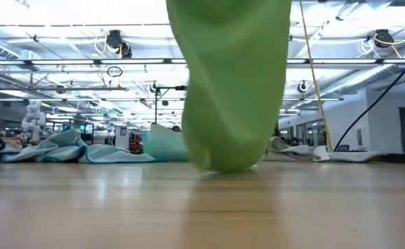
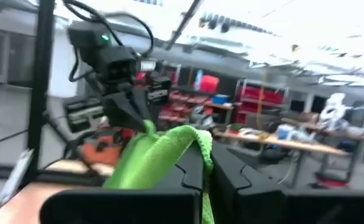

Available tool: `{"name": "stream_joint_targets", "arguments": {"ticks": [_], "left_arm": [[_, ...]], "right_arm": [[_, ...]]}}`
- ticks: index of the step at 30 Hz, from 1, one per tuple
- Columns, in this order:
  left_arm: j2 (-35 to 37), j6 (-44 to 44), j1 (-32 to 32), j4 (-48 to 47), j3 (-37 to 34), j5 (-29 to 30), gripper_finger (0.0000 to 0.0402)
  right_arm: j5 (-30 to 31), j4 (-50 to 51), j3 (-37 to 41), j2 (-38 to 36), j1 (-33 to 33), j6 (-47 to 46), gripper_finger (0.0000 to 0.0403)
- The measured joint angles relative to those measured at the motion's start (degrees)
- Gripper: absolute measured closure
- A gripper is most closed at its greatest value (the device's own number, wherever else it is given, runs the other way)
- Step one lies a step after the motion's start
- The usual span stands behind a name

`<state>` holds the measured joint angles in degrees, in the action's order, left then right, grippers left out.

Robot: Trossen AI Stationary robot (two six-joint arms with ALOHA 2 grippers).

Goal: Fold microfiber towels
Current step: Fold the green microfiber cloth

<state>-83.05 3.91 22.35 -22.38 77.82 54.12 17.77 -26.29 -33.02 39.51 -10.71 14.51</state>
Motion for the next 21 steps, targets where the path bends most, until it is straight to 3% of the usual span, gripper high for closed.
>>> {"name": "stream_joint_targets", "arguments": {"ticks": [3, 7, 9, 14, 17, 21], "left_arm": [[6.4, -4.1, -7.0, 0.0, 0.0, -7.2, 0.0394], [10.8, 2.1, -14.5, -0.9, 0.1, -29.3, 0.0395], [10.6, 3.4, -13.6, -2.3, -0.2, -35.1, 0.0397], [7.4, 8.3, -6.2, -2.9, -6.4, -36.0, 0.0397], [5.0, 14.2, -1.3, 2.1, -12.2, -35.0, 0.0397], [1.4, 20.0, 4.7, 13.2, -19.7, -34.6, 0.0397]], "right_arm": [[-7.0, 3.2, -6.3, 1.2, 7.3, -2.0, 0.0401], [-20.5, 7.6, -10.1, 2.9, 14.5, -11.1, 0.0401], [-26.7, 11.9, -10.2, 3.1, 15.4, -14.5, 0.0401], [-37.9, 21.0, -7.0, 3.3, 13.5, -20.5, 0.0401], [-43.5, 21.2, -2.3, 3.3, 10.3, -25.3, 0.0401], [-44.6, 20.4, 5.9, 3.3, 4.8, -30.5, 0.0401]]}}
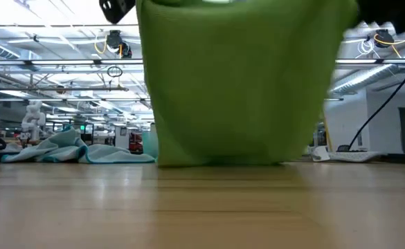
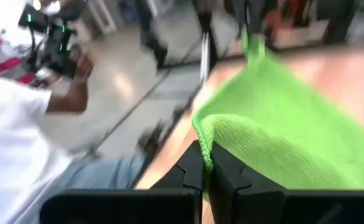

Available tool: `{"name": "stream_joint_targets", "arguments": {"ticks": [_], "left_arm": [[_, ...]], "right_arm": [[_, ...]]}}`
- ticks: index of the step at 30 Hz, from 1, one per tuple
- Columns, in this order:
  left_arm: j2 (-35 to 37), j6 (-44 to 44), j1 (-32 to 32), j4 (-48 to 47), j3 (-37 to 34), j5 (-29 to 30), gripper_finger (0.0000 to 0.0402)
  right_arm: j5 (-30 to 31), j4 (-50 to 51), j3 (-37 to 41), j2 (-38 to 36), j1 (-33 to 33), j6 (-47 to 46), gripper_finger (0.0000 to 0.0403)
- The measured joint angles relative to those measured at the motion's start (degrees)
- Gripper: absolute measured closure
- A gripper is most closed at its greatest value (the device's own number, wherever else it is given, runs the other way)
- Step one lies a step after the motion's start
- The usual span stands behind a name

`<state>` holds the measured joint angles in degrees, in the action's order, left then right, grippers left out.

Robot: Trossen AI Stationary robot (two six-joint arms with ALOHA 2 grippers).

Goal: Fold microfiber towels
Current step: Fold the green microfiber cloth

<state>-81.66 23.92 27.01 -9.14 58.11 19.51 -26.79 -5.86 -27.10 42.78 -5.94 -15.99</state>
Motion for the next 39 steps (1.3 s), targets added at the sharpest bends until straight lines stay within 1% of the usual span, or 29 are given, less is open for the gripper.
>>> {"name": "stream_joint_targets", "arguments": {"ticks": [2, 4, 7, 10, 13, 16, 18, 21, 25, 28, 32, 35, 37, 39], "left_arm": [[-1.8, 1.7, 2.5, 5.3, -2.9, 0.8, 0.0397], [-4.0, 3.5, 4.5, 10.4, -4.8, 1.6, 0.0396], [-7.2, 6.4, 6.3, 15.4, -6.0, 2.0, 0.0396], [-11.0, 7.6, 6.9, 20.2, -6.0, 2.4, 0.0396], [-14.8, 7.7, 6.9, 26.4, -6.0, 2.8, 0.0396], [-18.2, 7.5, 6.7, 30.4, -6.0, 4.2, 0.0396], [-19.6, 7.8, 6.7, 30.6, -6.1, 5.9, 0.0396], [-20.4, 8.7, 6.6, 29.5, -6.0, 8.6, 0.0396], [-20.4, 8.6, 6.0, 27.1, -6.0, 10.3, 0.0396], [-19.4, 8.3, 5.6, 23.4, -6.0, 13.5, 0.0396], [-19.4, 13.5, 4.0, 14.8, -6.0, 16.9, 0.0396], [-18.9, 16.3, 2.0, 9.6, -6.0, 18.7, 0.0396], [-18.4, 16.6, 0.6, 6.9, -6.0, 20.6, 0.0396], [-17.5, 14.3, -0.9, 5.6, -6.0, 22.4, 0.0396]], "right_arm": [[2.0, -1.3, 4.6, 0.0, -2.8, -2.5, 0.0401], [4.3, -5.3, 9.4, 0.0, -5.4, -5.8, 0.0401], [6.8, -14.9, 16.3, 0.0, -8.6, -10.5, 0.0401], [10.1, -23.0, 22.3, 0.0, -11.3, -13.7, 0.0401], [13.7, -27.6, 25.5, 0.1, -13.0, -14.7, 0.0401], [18.0, -25.2, 25.9, 0.2, -13.9, -13.5, 0.0401], [20.5, -23.4, 25.7, 0.5, -14.4, -12.9, 0.0401], [22.2, -23.2, 25.3, 0.4, -14.5, -11.6, 0.0401], [26.3, -22.6, 25.3, 0.4, -13.9, -9.3, 0.0401], [30.3, -20.2, 25.3, 0.4, -13.2, -7.4, 0.0401], [35.0, -17.3, 25.4, 0.4, -11.8, -7.1, 0.0401], [37.7, -17.5, 25.4, 0.4, -10.0, -6.4, 0.0401], [39.4, -17.4, 25.4, 0.4, -8.5, -5.3, 0.0401], [42.2, -17.5, 25.4, 0.4, -6.8, -4.0, 0.0401]]}}
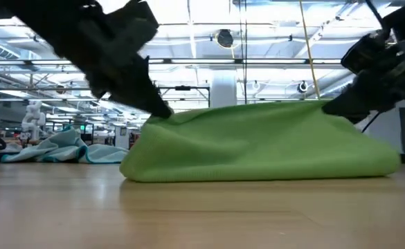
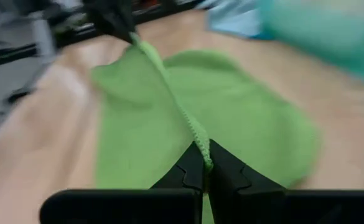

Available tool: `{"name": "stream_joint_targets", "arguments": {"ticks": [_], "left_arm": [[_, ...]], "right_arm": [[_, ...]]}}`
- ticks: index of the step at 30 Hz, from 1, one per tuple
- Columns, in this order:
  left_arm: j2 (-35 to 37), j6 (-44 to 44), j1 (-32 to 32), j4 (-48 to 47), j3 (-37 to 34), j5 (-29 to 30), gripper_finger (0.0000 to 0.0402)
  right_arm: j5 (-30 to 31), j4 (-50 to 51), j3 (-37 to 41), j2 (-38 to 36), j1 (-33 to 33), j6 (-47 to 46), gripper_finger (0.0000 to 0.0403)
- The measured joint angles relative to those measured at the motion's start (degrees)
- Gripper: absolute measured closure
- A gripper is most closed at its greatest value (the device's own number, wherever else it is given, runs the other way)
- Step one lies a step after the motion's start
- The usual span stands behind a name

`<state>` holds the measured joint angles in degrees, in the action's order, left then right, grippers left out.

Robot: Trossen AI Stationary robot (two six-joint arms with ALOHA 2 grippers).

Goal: Fold microfiber towels
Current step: Fold the green microfiber cloth

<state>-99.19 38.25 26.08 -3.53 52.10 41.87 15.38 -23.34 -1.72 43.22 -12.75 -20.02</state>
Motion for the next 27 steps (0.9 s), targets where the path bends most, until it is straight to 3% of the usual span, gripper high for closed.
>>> {"name": "stream_joint_targets", "arguments": {"ticks": [3, 9, 13, 19, 25, 27], "left_arm": [[1.5, -4.3, -2.5, -1.3, 0.1, 1.1, 0.0396], [2.5, -5.8, -7.5, -7.5, 0.1, -0.3, 0.0396], [2.5, -5.8, -9.2, -9.3, 0.1, -5.2, 0.0396], [5.1, -11.8, -7.3, -4.3, 0.1, -18.5, 0.0396], [9.5, -13.0, -2.9, -3.9, 0.0, -21.9, 0.0396], [10.2, -13.9, -1.7, -4.1, 0.0, -21.1, 0.0396]], "right_arm": [[2.9, -1.3, 0.0, 0.0, 2.8, 3.1, 0.0401], [0.8, -2.5, 0.0, 0.7, 10.0, 6.0, 0.0401], [-5.3, -4.5, 0.1, 3.2, 12.1, 4.3, 0.0401], [-14.8, -8.4, -0.6, 8.4, 12.1, 0.8, 0.0401], [-33.0, -8.7, -3.4, 12.0, 12.0, -1.0, 0.0401], [-34.8, -8.8, -3.8, 12.1, 12.1, -1.2, 0.0401]]}}
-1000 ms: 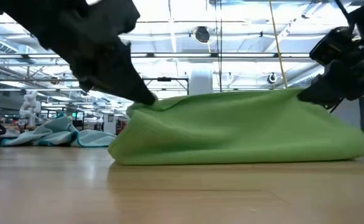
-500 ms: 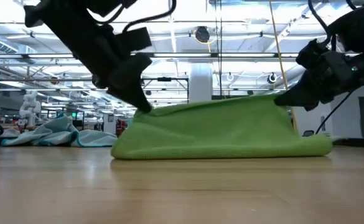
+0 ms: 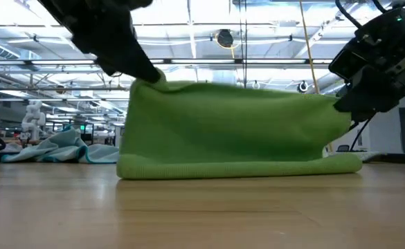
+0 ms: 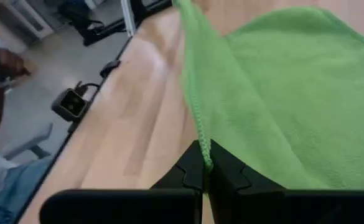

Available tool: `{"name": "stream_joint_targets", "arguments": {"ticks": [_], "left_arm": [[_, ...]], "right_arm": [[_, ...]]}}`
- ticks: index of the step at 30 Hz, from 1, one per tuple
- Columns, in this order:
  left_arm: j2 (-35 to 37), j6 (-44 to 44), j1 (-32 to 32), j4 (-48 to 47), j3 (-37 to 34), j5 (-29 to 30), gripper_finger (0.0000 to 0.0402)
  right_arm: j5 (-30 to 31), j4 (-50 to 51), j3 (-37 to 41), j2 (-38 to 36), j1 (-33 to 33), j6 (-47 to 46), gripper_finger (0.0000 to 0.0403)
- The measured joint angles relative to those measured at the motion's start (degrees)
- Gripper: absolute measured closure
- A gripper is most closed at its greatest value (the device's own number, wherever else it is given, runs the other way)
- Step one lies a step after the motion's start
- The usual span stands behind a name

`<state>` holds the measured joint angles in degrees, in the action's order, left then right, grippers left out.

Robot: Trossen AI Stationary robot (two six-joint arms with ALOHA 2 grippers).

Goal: Fold microfiber towels
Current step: Fold the green microfiber cloth

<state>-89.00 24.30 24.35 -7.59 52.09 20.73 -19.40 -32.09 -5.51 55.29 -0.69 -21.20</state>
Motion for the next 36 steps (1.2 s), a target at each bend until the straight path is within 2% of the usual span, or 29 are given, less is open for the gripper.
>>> {"name": "stream_joint_targets", "arguments": {"ticks": [3, 8, 12, 17, 26, 29, 31, 33, 36], "left_arm": [[0.8, 0.6, 0.4, -3.1, 0.0, 4.4, 0.0396], [0.1, 6.9, -1.5, -10.6, 0.0, 12.8, 0.0396], [-1.1, 5.5, -3.9, -8.6, -0.6, 13.8, 0.0396], [-1.7, 3.2, -6.6, -4.4, -3.0, 11.8, 0.0396], [-1.7, 7.3, -9.5, -3.8, -6.6, 11.3, 0.0396], [-1.7, 6.9, -9.7, -3.9, -6.6, 11.3, 0.0396], [-1.7, 5.6, -9.7, -3.0, -6.7, 11.2, 0.0396], [-1.7, 4.6, -9.7, -2.0, -6.7, 11.3, 0.0396], [-1.7, 4.5, -10.1, -1.4, -6.7, 11.3, 0.0396]], "right_arm": [[3.6, 0.8, -0.3, -0.1, 0.1, 1.0, 0.0401], [16.6, 1.5, -0.5, 0.3, 2.3, 3.0, 0.0401], [21.9, 1.0, -0.5, 1.9, 3.8, 4.4, 0.0401], [20.6, 0.3, -0.5, 2.7, 5.0, 4.0, 0.0401], [14.8, 1.8, -1.7, 2.4, 5.9, 0.2, 0.0401], [11.4, 7.8, -4.8, 2.3, 5.9, -0.6, 0.0401], [11.3, 14.2, -7.3, 2.3, 5.9, 0.0, 0.0401], [12.6, 19.4, -9.2, 2.3, 5.9, 1.7, 0.0401], [15.9, 21.2, -10.0, 2.4, 6.4, 3.9, 0.0401]]}}
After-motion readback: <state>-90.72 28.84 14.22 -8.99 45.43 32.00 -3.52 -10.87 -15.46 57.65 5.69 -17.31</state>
